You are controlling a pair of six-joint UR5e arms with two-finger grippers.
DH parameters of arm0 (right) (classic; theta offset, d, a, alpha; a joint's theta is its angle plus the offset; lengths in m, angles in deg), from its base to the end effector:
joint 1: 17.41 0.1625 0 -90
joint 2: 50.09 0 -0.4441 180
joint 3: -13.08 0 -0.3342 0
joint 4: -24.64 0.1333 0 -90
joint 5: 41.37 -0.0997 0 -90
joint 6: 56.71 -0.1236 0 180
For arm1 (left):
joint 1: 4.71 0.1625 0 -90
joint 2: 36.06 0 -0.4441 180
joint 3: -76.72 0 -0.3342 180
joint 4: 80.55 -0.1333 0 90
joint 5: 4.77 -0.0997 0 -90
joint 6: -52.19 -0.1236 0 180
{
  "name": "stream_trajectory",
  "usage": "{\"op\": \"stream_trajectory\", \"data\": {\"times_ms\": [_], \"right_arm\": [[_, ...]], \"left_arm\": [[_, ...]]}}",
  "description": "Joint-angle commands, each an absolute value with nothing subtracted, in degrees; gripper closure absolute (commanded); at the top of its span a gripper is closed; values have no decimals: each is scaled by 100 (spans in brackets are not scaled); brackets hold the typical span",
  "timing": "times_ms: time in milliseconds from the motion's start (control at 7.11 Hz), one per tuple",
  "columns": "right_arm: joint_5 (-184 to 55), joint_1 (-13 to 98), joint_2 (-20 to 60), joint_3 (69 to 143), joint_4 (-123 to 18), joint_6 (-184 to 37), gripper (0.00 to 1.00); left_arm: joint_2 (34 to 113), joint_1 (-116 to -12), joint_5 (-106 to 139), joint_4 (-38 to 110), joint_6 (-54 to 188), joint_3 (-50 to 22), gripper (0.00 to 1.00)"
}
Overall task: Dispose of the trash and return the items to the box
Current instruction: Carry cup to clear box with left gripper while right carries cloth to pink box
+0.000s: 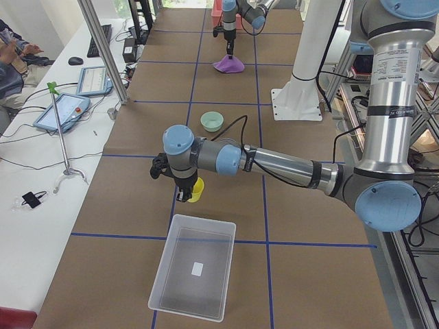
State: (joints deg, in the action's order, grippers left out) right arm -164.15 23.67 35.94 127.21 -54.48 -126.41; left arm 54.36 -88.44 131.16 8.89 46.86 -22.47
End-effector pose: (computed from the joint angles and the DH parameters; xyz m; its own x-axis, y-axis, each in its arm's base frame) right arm -0.3095 -0.3578 0.4662 0.6522 0.1816 0.7360 -0.0741 0.9815 -0.1765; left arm 0.0043 -0.4469 0.6200 0.6661 0.2787 -0.6919 -0.1705 0.9599 0.2225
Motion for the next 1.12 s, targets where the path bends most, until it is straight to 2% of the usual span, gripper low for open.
{"op": "stream_trajectory", "data": {"times_ms": [0,141,422,703,984], "right_arm": [[-17299,3517,3657,12908,-5699,-12310,100],[-17607,4193,3849,13161,-6223,-11454,100],[-17664,5511,4018,13681,-8439,-8614,100],[-17270,6612,3982,13753,-10020,-6183,100],[-16752,7264,4157,13561,-10358,-4836,100]], "left_arm": [[5447,-9171,13075,1057,3606,-1403,100],[5447,-9181,13067,1529,3602,-972,100],[5490,-9181,13067,2408,3978,-260,100],[5613,-9172,13093,2614,4645,-159,100],[5727,-9128,13093,2623,4971,-90,100]]}}
